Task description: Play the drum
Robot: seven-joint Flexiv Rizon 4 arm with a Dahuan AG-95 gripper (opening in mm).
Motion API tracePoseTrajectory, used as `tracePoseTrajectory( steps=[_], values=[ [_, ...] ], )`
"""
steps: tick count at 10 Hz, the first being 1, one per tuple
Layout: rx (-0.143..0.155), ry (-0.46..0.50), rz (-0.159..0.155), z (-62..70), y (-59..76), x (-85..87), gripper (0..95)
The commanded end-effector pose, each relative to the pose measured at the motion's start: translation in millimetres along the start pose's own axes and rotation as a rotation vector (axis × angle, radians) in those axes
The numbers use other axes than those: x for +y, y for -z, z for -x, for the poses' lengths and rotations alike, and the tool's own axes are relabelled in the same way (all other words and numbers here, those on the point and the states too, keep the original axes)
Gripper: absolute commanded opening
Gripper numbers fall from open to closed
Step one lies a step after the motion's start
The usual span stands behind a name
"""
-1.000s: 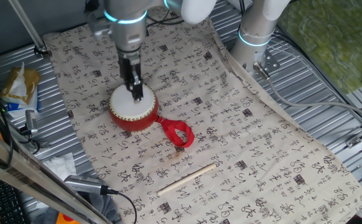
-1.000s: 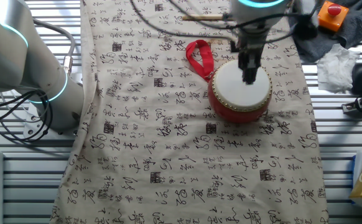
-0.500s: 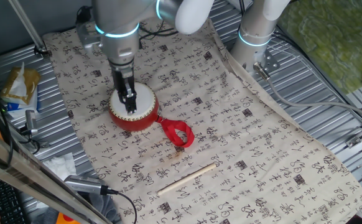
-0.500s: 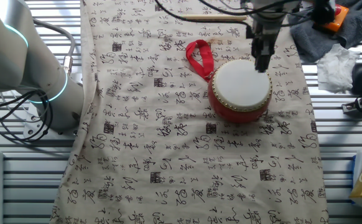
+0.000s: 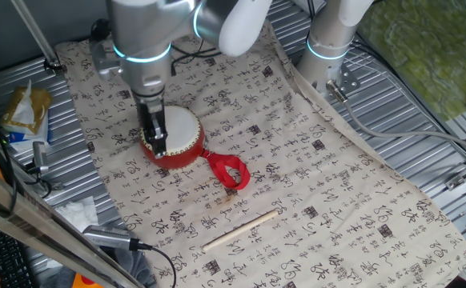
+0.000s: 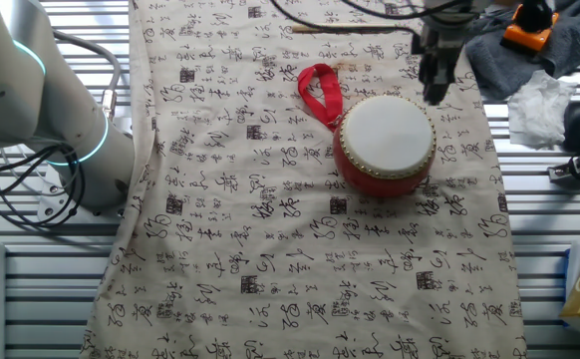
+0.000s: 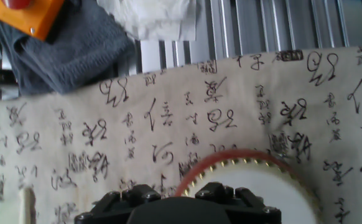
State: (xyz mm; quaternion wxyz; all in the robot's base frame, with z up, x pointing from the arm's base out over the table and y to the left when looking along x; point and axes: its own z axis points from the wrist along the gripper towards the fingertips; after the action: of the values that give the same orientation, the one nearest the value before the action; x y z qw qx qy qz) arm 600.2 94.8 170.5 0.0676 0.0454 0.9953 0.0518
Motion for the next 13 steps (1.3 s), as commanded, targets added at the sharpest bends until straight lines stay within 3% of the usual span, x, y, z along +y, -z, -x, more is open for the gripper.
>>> tracePoseTrajectory(
  steps=[1,2,5,7,8,9,12,13],
  values=[
    [0.000,-0.011,-0.005,6.9,-4.1,4.8,38.0],
    [0.004,-0.022,-0.008,9.5,-6.8,7.0,0.0],
    [0.011,-0.031,-0.011,11.3,-12.8,8.2,0.0],
    [0.055,-0.038,-0.018,10.6,-14.4,7.2,0.0],
    [0.105,-0.042,-0.028,9.4,-15.1,5.9,0.0],
    [0.107,-0.042,-0.038,6.7,-16.5,3.3,0.0],
    [0.049,-0.044,-0.060,-7.8,-22.0,3.7,0.0],
    [0.043,-0.050,-0.061,-9.9,-22.8,6.5,0.0]
  ],
)
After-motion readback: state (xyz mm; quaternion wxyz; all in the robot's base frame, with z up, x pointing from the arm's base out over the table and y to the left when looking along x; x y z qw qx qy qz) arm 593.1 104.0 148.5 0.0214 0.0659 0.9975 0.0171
